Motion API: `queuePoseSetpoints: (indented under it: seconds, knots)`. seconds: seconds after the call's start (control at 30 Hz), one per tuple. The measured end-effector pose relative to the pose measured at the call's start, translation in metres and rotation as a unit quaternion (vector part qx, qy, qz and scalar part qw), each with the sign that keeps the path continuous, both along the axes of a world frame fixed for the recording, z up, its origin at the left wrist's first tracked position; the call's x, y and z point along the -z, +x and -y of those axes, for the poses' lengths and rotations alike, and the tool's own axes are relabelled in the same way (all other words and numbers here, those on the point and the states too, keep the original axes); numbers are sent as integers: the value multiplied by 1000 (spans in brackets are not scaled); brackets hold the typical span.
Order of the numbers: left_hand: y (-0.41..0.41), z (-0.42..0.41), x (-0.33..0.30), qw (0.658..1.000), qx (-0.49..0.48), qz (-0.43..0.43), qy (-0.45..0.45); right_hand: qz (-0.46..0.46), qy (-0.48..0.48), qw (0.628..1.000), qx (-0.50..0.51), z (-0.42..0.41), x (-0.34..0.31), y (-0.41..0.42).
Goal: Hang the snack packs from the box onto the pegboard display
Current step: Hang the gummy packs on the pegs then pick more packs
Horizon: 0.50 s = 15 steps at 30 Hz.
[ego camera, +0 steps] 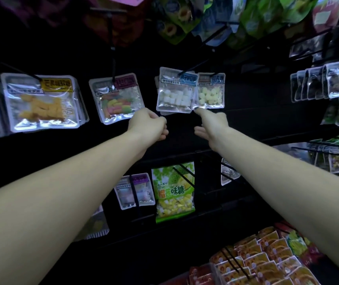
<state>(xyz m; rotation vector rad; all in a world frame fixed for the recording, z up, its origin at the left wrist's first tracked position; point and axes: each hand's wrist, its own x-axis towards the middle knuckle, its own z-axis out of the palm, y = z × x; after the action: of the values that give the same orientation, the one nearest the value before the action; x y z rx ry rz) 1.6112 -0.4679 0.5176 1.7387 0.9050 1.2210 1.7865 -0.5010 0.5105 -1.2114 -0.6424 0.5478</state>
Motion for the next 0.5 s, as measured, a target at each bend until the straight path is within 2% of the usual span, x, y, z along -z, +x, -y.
queuePoseSetpoints:
  seconds: [0.2, 0.3, 0.4, 0.5]
  knots:
    - [-73, 76, 33, 995, 23, -68, 63, 62, -1, 998, 5, 72, 47, -75]
    - [-116, 114, 64, 987, 38, -113, 108, 149, 2, 989, -5, 113, 73, -122]
    - [-168, 152, 115, 979, 34, -147, 138, 217, -3, 973, -81, 154, 122, -176]
    - [-218, 180, 187, 976, 18, -183, 116, 264, -55, 947, -175, 186, 189, -220]
